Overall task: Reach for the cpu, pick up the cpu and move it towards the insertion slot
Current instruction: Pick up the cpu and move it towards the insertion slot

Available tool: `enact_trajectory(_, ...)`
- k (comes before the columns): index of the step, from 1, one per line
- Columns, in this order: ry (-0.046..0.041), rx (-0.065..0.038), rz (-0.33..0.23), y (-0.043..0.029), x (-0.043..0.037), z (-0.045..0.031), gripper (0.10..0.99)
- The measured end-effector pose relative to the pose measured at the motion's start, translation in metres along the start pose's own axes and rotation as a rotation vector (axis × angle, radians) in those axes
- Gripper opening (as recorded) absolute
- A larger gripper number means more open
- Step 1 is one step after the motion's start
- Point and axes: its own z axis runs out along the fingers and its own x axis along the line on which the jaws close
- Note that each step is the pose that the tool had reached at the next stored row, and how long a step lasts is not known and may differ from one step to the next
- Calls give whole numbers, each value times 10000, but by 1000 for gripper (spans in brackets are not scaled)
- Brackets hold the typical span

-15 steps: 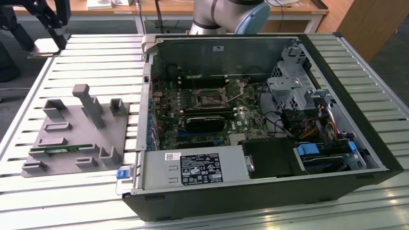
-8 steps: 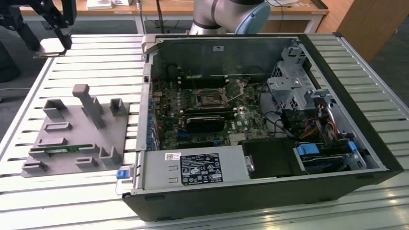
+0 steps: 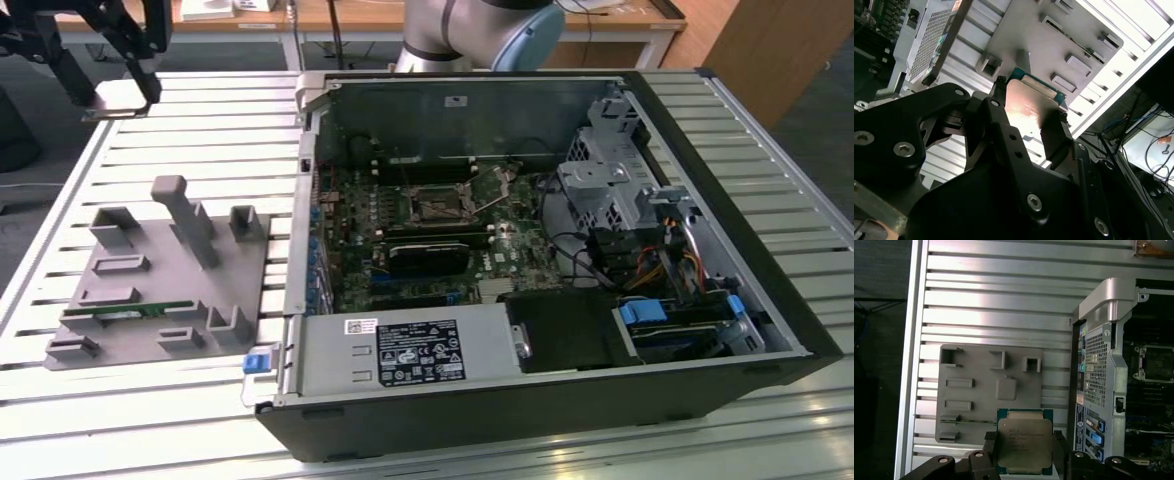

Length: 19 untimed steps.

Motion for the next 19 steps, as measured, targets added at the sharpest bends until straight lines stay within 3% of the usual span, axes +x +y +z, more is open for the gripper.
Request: enact_trajectory(19,0,1,0,-10,-251,-1,529)
